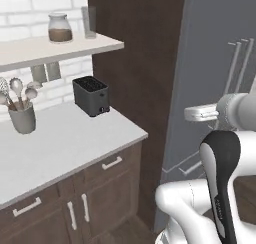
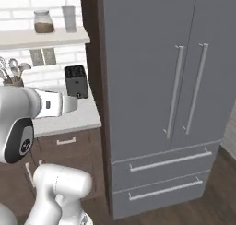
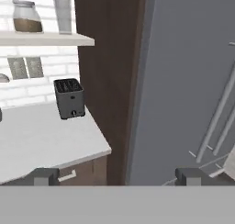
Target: Navigate to the fridge.
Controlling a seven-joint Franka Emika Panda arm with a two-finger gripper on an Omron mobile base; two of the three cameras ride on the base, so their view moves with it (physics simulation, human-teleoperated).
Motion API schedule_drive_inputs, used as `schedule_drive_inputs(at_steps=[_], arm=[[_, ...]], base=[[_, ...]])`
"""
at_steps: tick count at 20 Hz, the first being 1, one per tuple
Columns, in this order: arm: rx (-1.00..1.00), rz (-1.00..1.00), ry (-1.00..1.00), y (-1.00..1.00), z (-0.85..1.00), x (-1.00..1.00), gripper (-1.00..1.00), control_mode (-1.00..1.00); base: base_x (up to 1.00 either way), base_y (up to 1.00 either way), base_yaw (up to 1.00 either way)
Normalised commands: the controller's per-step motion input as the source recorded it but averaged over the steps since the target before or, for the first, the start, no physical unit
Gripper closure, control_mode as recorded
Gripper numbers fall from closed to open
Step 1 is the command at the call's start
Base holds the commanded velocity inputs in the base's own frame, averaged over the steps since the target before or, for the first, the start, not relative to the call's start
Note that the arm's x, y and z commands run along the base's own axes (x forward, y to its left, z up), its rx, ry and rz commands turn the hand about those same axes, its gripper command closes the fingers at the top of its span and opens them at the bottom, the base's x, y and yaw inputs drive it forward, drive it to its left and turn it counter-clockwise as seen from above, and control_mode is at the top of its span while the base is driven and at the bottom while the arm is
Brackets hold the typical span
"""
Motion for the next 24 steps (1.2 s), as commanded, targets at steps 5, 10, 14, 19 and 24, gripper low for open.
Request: schedule_drive_inputs(at_steps=[5,10,14,19,24], arm=[[0.00,0.00,0.00,0.00,0.00,0.00,-1.00,1.00],[0.00,0.00,0.00,0.00,0.00,0.00,-1.00,1.00],[0.00,0.00,0.00,0.00,0.00,0.00,-1.00,1.00],[0.00,0.00,0.00,0.00,0.00,0.00,-1.00,1.00],[0.00,0.00,0.00,0.00,0.00,0.00,-1.00,1.00]], base=[[-0.03,-0.91,0.65],[0.00,-1.00,0.32],[-0.12,-1.00,0.13],[-0.39,-1.00,0.03],[0.02,-0.68,0.00]])
